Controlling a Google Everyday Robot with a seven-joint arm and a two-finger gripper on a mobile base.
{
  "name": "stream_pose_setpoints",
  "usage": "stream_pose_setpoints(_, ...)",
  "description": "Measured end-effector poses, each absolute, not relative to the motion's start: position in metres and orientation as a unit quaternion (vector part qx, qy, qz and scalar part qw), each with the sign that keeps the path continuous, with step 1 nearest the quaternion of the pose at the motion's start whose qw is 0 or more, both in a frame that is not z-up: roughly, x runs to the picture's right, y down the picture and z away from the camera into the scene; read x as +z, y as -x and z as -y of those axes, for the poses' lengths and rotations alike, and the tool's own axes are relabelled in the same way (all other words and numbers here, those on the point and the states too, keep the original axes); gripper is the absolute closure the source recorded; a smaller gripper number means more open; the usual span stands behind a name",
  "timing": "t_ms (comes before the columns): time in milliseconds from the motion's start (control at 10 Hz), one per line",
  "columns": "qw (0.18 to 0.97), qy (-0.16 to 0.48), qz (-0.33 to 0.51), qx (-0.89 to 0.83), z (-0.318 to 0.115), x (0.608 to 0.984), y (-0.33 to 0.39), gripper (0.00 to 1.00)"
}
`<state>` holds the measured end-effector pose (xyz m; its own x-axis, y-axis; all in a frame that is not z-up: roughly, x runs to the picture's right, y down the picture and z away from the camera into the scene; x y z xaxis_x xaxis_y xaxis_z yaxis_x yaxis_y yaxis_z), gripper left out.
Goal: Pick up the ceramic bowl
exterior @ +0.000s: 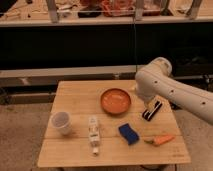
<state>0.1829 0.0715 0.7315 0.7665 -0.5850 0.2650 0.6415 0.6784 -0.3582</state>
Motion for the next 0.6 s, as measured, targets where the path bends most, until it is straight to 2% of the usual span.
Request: stream_pose_setpoints(600,0.883,0.213,0.107,-0.405,-0.085,0.759,-0.164,0.20)
